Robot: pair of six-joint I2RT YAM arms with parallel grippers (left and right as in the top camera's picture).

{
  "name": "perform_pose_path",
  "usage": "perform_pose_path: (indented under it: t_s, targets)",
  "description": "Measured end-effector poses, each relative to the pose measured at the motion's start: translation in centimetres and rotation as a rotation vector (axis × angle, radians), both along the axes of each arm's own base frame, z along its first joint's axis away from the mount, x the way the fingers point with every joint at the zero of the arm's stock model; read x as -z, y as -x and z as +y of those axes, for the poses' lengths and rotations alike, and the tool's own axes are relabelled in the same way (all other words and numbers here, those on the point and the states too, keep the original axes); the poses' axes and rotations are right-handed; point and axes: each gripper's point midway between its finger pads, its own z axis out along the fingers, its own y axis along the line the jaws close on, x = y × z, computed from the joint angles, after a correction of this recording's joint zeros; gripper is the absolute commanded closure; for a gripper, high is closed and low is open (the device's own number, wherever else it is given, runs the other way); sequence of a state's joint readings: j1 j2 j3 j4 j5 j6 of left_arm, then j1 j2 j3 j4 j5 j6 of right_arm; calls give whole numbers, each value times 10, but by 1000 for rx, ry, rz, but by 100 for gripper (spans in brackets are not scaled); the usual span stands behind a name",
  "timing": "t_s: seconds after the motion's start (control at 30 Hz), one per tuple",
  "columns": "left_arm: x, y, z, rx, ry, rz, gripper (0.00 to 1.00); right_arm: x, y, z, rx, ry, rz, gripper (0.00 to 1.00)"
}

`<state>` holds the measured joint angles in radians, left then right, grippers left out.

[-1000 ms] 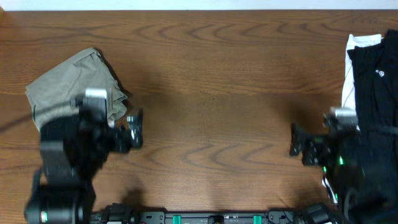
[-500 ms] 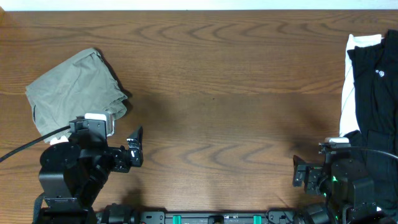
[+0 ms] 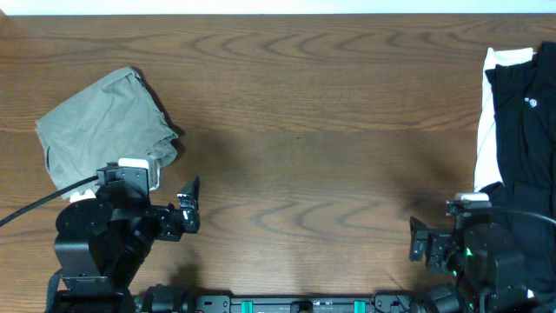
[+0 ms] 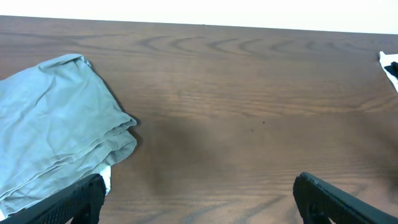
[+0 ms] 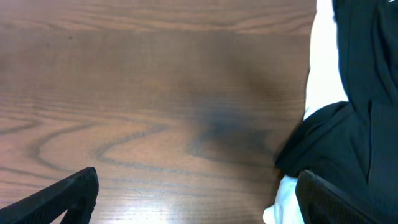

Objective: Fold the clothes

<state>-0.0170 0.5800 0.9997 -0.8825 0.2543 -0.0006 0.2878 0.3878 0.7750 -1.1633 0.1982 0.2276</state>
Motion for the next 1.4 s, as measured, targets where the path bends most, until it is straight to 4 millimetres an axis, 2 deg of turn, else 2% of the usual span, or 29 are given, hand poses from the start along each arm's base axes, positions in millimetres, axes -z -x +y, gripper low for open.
perform_pose_path:
  t_s: [0.2, 0.3, 0.43, 0.5, 0.7, 0.83, 0.9, 1.03, 1.4]
  targets:
    - [0, 0, 0, 0, 0, 0, 2, -27, -4, -10, 69, -54, -215, 1]
    - [1, 0, 0, 0, 0, 2, 2, -32, -6, -17, 113, -78, -341, 1]
    - [1, 0, 0, 0, 0, 3, 2, -17, -16, -26, 173, -87, -429, 1]
    - [1, 0, 0, 0, 0, 3, 2, -11, -32, -28, 185, -82, -464, 1]
    - [1, 0, 0, 0, 0, 3, 2, -11, -68, -29, 144, -19, -641, 1]
    - [1, 0, 0, 0, 0, 3, 2, -3, -81, -27, 109, 32, -721, 1]
    - [1, 0, 0, -1, 0, 3, 2, 4, -86, -27, 98, 45, -741, 1]
    - [1, 0, 0, 0, 0, 3, 2, 34, -90, -22, 66, 55, -681, 1]
    - [1, 0, 0, 0, 0, 3, 2, 33, -90, -17, 30, 55, -685, 1]
